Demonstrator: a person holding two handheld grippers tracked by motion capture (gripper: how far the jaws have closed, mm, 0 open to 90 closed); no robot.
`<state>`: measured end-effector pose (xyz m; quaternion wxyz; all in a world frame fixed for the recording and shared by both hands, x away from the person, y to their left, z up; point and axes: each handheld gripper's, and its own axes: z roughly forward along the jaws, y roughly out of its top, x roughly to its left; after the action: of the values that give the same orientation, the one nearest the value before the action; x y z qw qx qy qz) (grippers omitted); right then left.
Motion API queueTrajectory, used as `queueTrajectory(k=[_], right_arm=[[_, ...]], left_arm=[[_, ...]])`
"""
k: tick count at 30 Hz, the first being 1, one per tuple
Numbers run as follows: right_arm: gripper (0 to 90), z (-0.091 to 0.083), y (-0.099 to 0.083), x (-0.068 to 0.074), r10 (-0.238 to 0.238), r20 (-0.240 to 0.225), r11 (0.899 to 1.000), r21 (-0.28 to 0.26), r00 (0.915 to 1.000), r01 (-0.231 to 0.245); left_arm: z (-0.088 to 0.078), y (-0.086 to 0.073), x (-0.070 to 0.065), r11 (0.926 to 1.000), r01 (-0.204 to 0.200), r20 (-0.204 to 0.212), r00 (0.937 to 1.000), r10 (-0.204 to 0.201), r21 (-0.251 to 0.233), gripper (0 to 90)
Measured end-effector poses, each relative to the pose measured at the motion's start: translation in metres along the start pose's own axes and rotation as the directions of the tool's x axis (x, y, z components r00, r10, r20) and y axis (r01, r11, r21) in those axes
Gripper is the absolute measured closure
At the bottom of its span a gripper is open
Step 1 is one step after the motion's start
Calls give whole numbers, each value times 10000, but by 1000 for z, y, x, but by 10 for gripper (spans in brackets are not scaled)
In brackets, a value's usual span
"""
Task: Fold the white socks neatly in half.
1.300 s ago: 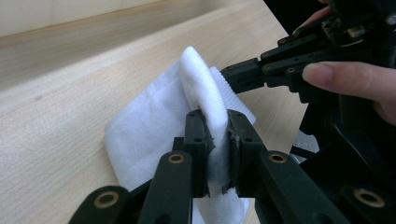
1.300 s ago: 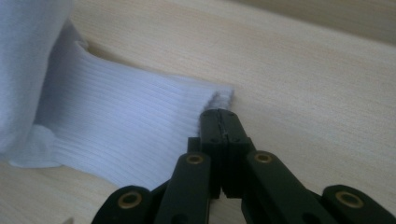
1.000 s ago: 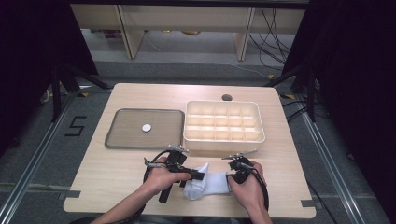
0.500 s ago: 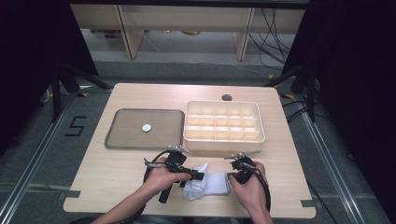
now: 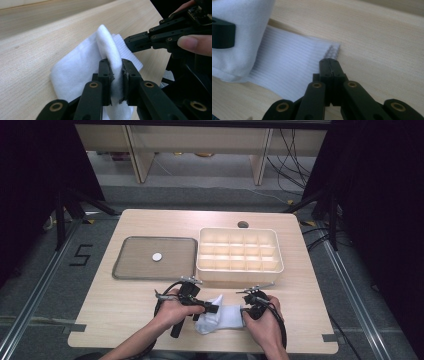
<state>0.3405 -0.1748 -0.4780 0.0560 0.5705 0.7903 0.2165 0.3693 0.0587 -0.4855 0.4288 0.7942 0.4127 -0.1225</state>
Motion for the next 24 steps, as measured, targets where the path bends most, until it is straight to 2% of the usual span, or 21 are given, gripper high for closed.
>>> queueTrajectory(k=[5, 6, 8, 9, 12, 13, 14, 18, 20, 21, 22, 23, 24], right_arm=[[900, 1, 1, 3, 17, 17, 10000, 35, 10000, -17], [900, 1, 1, 4, 42, -13, 10000, 12, 10000, -42], [900, 2, 1, 6, 48, 0, 10000, 37, 10000, -48], [900, 2, 1, 7, 14, 39, 10000, 38, 10000, -14], [900, 3, 1, 8, -19, 24, 10000, 47, 10000, 19], [900, 3, 2, 9, -152, -77, 9999, 1, 9999, 152], [900, 4, 2, 9, -154, 43, 9999, 17, 9999, 154], [896, 4, 1, 11, 15, -28, 10000, -21, 10000, -15], [896, 4, 1, 11, -108, -174, 9999, -73, 9998, 107], [897, 4, 1, 11, -171, -193, 9998, -54, 9997, 170], [896, 4, 1, 11, -18, -41, 10000, -60, 10000, 18], [896, 4, 2, 12, 57, -76, 10000, 57, 10000, -56], [896, 3, 2, 12, 57, -64, 9999, 111, 10000, -56]], left_arm=[[2, -1, 1, 9999, -12, -7, 10000, 11, -154, 782], [1, 0, 1, 10000, -50, -104, 9999, 50, 4, 779], [3, -1, 2, 10000, 5, -67, 10000, -5, -39, 771], [1, -1, 2, 9998, -17, -239, 9997, 22, 195, 768], [5, -3, 2, 9999, 31, -75, 10000, -32, -129, 762], [3, -2, 2, 9999, -43, -155, 9999, 45, 115, 758], [4, -2, 2, 9999, 33, -166, 9999, -32, 101, 754], [5, -2, 2, 10000, 42, -20, 10000, -42, 71, 746], [5, -1, 1, 9998, 47, -255, 9997, -42, 210, 739], [6, -2, 1, 9999, 32, -201, 9998, -29, 133, 735], [6, -2, 0, 9999, 39, -207, 9998, -37, 117, 734], [7, -2, 1, 10000, -11, -9, 10000, 11, 74, 734], [6, -2, 0, 9998, -54, -264, 9996, 60, 211, 731]])
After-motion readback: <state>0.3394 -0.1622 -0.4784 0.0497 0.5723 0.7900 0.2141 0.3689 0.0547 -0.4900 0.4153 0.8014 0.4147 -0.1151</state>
